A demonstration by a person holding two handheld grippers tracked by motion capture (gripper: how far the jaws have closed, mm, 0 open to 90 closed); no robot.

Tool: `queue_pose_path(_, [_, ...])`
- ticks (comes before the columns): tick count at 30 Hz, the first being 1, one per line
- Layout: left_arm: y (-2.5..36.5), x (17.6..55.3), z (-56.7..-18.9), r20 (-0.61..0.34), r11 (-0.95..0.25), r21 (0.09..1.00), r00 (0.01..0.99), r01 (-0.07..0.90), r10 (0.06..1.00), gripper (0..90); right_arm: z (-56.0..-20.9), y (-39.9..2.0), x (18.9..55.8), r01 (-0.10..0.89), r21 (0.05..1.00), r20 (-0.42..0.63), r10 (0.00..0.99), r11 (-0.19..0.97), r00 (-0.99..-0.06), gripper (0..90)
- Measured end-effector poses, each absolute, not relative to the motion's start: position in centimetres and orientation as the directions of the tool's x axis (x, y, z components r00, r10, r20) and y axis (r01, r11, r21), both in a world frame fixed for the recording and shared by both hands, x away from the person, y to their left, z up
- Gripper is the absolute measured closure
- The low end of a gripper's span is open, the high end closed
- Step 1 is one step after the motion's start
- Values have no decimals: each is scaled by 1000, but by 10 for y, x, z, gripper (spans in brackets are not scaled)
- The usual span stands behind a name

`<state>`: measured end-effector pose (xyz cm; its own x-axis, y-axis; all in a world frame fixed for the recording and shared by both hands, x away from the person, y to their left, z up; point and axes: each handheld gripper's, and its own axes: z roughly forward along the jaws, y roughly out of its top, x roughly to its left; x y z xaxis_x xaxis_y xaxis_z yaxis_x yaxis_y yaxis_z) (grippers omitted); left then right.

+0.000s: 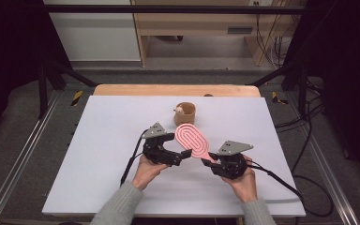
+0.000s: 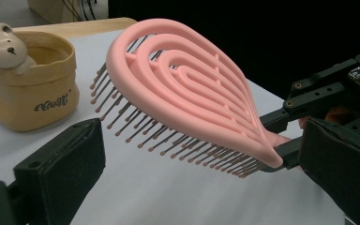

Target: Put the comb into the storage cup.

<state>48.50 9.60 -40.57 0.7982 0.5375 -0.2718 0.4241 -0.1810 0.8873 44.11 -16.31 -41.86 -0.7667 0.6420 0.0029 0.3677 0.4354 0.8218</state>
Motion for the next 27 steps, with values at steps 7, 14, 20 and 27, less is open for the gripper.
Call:
queue_pose_path(7, [91,488,-409,-304,-166,877,787,452,537,50,-419,-163,441,363,824,4,636,435,-772,697])
queue_pose_path(14, [89,490,-410,-330,-148,869,776,472,537,128,-418,-163,441,360,826,4,634,434,-773,697])
queue_pose_path(20, [88,491,-411,-361,-130,861,771,491,525,217,-419,-162,441,355,827,2,629,436,-777,697])
queue_pose_path(27, [90,493,-412,-405,-100,850,763,518,504,300,-419,-163,441,353,830,3,630,432,-776,697])
